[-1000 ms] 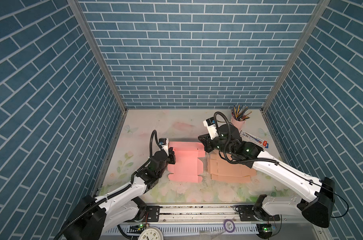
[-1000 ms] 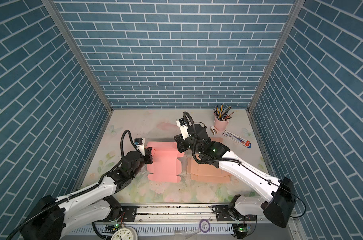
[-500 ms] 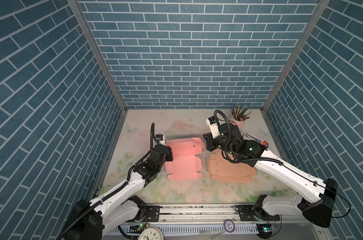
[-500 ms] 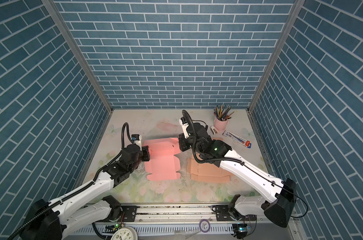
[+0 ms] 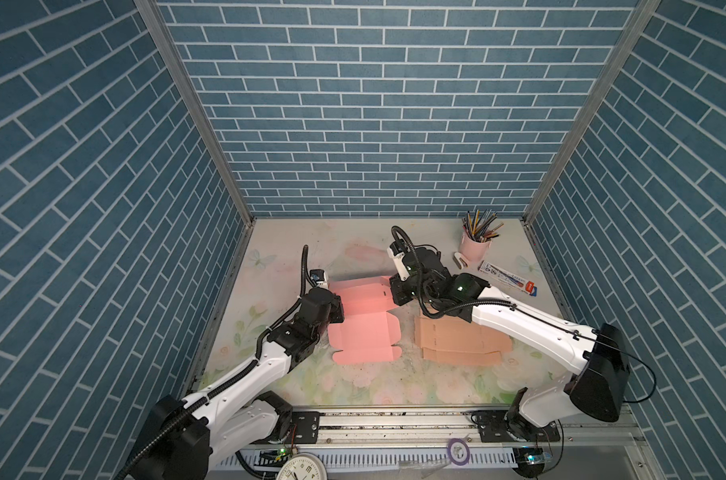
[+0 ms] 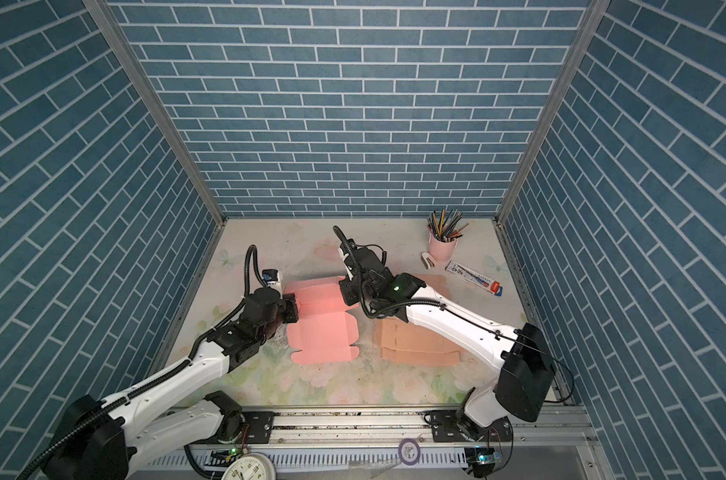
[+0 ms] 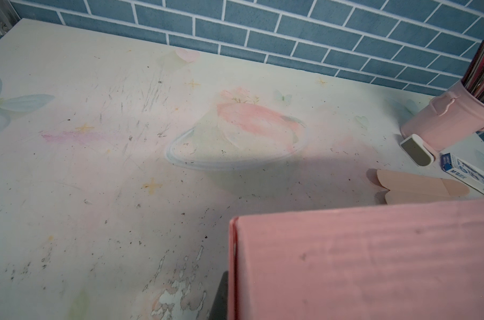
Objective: Fold the paper box
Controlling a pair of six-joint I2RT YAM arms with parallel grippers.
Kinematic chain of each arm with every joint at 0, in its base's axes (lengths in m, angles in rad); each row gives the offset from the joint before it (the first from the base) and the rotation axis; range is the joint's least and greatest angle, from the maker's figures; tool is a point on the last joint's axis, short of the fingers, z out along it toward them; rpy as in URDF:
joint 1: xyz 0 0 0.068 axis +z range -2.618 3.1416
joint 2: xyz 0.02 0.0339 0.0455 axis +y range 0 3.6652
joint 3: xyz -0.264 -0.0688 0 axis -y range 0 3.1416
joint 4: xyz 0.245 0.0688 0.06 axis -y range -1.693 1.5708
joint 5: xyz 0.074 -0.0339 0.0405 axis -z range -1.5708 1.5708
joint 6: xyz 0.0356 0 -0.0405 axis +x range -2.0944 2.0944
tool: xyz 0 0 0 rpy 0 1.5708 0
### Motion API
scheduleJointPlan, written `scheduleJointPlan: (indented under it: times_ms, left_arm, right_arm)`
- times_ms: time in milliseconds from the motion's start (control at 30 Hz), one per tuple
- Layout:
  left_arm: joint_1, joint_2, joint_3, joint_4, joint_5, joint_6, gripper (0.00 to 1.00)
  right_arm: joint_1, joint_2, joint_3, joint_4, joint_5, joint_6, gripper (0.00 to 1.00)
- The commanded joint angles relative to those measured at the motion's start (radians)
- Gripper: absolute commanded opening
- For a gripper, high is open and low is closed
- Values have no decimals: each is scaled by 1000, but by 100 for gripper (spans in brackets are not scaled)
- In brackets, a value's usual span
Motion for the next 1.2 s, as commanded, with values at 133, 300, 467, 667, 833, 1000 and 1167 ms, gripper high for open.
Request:
scheduleJointPlan:
  times_ms: [133,300,467,667,833,1000,1167]
  left_arm:
    - [20,19,-7,36,19,-6,0]
    - [34,24,-3,33,37,-14,0]
    - [52,19,-2,30,67,-25,0]
    - [113,19,-6,8,119,-29,0]
    - [198,-5,-19,9,203,-10,0]
    - [247,-39,-10,-8,246,0,0]
    - [314,-66,4,-18,346,-35,0]
  right_arm:
    - [7,76,60,-5,9,-14,0]
    - [7,113,89,-11,-3,-20,0]
    - [7,124,109,7,-22,-23,0]
    - [3,91,109,-2,12,-13,0]
    - [-5,-6,31,65,-10,-30,4]
    - [-78,-155,-149,240,-141,29,29]
    - [-159,-277,-329,399,-255,63,52]
